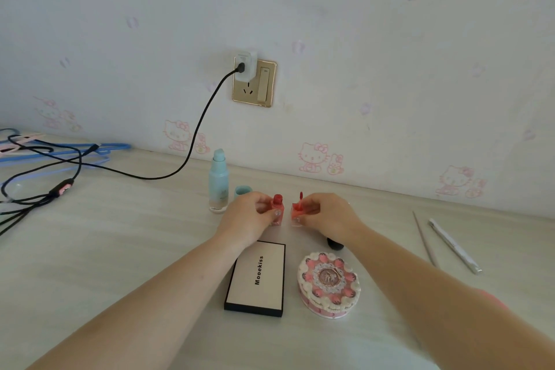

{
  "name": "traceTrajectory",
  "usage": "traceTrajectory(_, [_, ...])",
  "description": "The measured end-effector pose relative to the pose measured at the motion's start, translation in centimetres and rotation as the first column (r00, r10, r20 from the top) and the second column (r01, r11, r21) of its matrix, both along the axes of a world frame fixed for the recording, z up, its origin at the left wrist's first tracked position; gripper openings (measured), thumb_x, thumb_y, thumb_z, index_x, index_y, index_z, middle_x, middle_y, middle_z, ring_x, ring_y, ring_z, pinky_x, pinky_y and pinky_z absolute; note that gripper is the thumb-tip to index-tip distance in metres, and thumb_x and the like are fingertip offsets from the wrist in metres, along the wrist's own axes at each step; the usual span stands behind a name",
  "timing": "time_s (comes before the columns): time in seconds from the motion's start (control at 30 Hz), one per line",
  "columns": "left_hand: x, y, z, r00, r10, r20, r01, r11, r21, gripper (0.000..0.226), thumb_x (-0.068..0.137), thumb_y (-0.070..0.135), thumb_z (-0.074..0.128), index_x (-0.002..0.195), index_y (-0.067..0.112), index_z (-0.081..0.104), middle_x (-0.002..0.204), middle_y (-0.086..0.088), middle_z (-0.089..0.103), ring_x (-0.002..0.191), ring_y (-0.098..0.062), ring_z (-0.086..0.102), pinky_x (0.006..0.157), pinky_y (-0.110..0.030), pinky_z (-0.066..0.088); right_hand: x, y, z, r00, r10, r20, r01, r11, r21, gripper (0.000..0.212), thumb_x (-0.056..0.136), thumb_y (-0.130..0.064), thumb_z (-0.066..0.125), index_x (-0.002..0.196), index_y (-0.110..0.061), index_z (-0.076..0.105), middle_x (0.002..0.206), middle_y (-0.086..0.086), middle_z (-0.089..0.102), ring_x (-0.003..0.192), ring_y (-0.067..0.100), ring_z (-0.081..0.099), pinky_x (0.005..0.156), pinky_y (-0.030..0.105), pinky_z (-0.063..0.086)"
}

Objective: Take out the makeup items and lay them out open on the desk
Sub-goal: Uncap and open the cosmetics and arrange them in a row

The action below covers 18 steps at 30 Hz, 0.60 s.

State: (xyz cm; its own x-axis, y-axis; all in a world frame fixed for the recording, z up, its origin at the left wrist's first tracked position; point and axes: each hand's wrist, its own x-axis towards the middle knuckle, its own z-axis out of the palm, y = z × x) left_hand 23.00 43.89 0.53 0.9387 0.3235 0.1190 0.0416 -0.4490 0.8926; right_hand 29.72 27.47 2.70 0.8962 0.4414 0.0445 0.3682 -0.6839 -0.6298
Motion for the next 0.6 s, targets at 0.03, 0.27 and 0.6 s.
traceTrajectory(0.03, [0.0,0.0,0.0,1.0,-0.003,-0.001,0.003,1.0,0.013,0.023,0.083,0.02,0.069,0.106,0.016,0.064,0.094,0.005,0.072,0.082,-0.002,0.066,0.076,-0.012,0.047,0.0,0.1,-0.2,1.0,0.009,0.003,-0.009,1.0,-0.005,0.018,0.074,-0.032,0.073,0.091,-0.033,0.068,0.093,-0.013,0.071,0.092,0.005,0.064,0.089,0.027,0.049])
traceTrajectory(0.27, [-0.5,-0.1,0.2,0.998,-0.037,-0.054,0.042,0.995,0.095,0.046,0.082,0.022,0.068,0.126,0.015,0.056,0.121,-0.002,0.066,0.114,-0.013,0.059,0.103,-0.035,0.043,-0.4,0.0,-0.3,1.0,0.015,0.007,-0.014,0.999,-0.051,0.053,0.075,-0.032,0.073,0.123,-0.028,0.051,0.094,-0.012,0.061,0.094,0.008,0.057,0.078,0.021,0.038])
traceTrajectory(0.6, [-5.8,-0.1,1.8,0.993,0.056,0.1,-0.057,0.998,0.005,0.042,0.085,0.016,0.066,0.125,0.016,0.054,0.121,0.004,0.059,0.098,-0.004,0.059,0.087,-0.02,0.042,-0.6,-7.3,2.8,0.984,-0.177,0.02,0.174,0.978,0.116,0.027,0.092,-0.021,0.054,0.118,-0.024,0.057,0.095,-0.008,0.062,0.094,0.014,0.056,0.077,0.024,0.038])
